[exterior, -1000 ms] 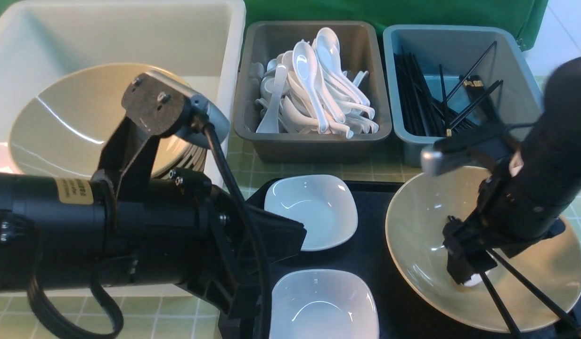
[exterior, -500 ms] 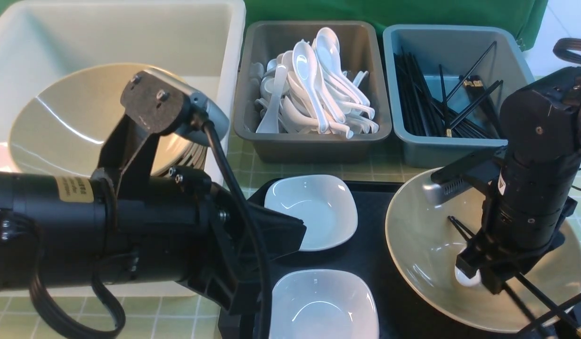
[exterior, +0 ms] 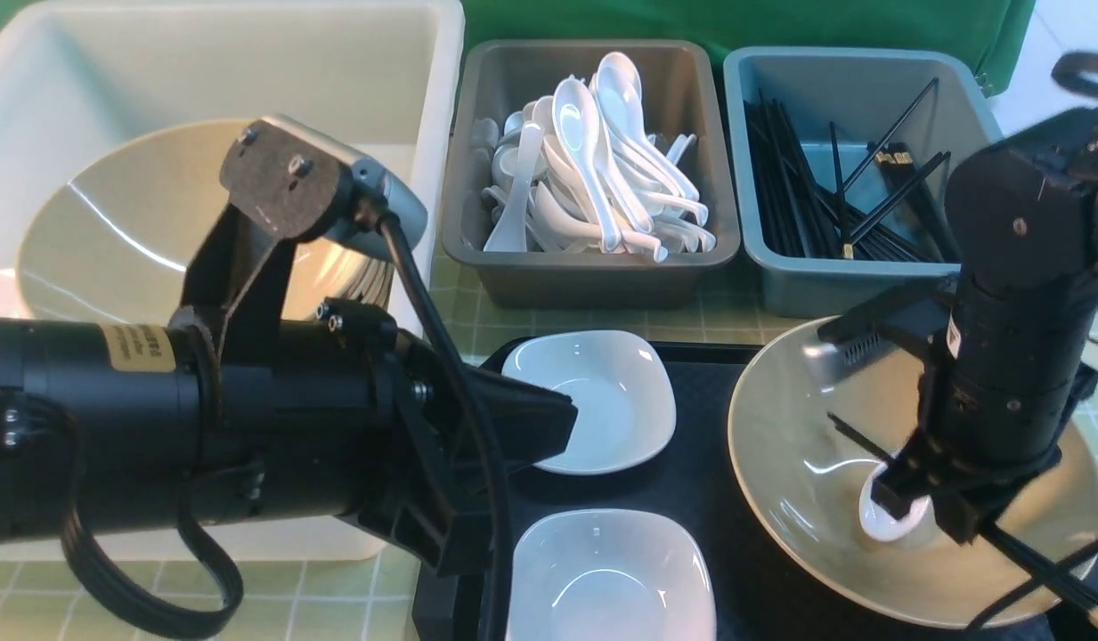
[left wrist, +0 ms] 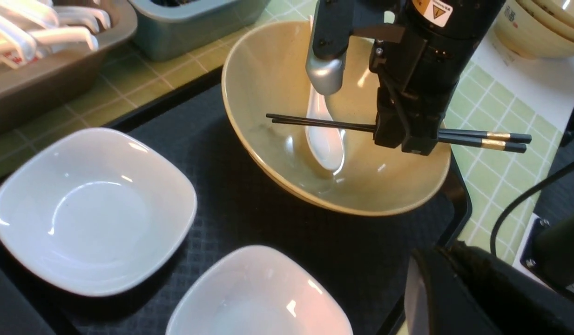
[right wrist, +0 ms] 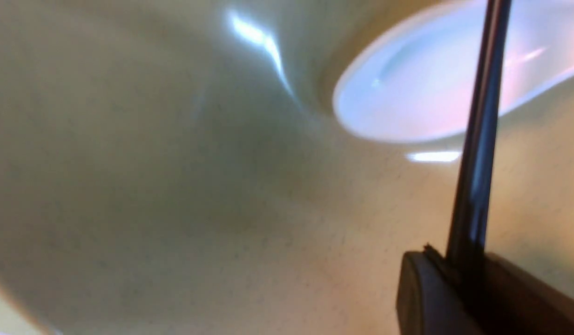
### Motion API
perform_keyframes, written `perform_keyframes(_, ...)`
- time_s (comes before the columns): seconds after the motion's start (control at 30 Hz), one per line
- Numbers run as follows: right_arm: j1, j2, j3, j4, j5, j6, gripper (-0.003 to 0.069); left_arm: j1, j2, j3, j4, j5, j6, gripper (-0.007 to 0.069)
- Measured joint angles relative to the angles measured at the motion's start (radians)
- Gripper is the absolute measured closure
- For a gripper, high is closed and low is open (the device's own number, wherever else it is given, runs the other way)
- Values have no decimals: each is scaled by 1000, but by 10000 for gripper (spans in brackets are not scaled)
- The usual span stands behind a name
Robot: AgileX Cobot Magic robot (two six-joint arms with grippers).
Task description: On green table put chopsticks spoon bowls plates into blue grey white boxes.
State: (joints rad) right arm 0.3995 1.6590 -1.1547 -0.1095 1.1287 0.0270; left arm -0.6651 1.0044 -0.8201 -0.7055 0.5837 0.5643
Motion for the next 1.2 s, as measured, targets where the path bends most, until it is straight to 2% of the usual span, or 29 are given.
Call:
perform_keyframes(0.13, -2, 0, -98, 30, 38, -56, 539, 0, 0, 0, 0, -5, 0, 626)
perform_keyframes(0.27, -60, 0, -221, 240, 40, -199, 539, 0, 0, 0, 0, -12, 0, 626)
perform_keyframes(0.37, -126, 0, -306, 343, 39, -243, 539, 0, 0, 0, 0, -27, 0, 626)
perform_keyframes(0.53, -236, 26, -474, 357, 21, -236, 539, 0, 0, 0, 0, -66, 0, 626)
perform_keyframes(0.67, -280, 95, -609, 397, -40, -212, 539, 0, 0, 0, -2, -118, 0, 626)
perform_keyframes(0.87, -301, 261, -772, 458, -208, -131, 539, 0, 5, 0, -3, -183, 0, 626)
perform_keyframes(0.93, -308, 350, -836, 463, -312, -95, 539, 0, 16, 0, -3, -198, 1, 626)
perform_keyframes(1.2, -330, 522, -872, 457, -460, -44, 539, 0, 30, 0, 4, -216, 56, 626)
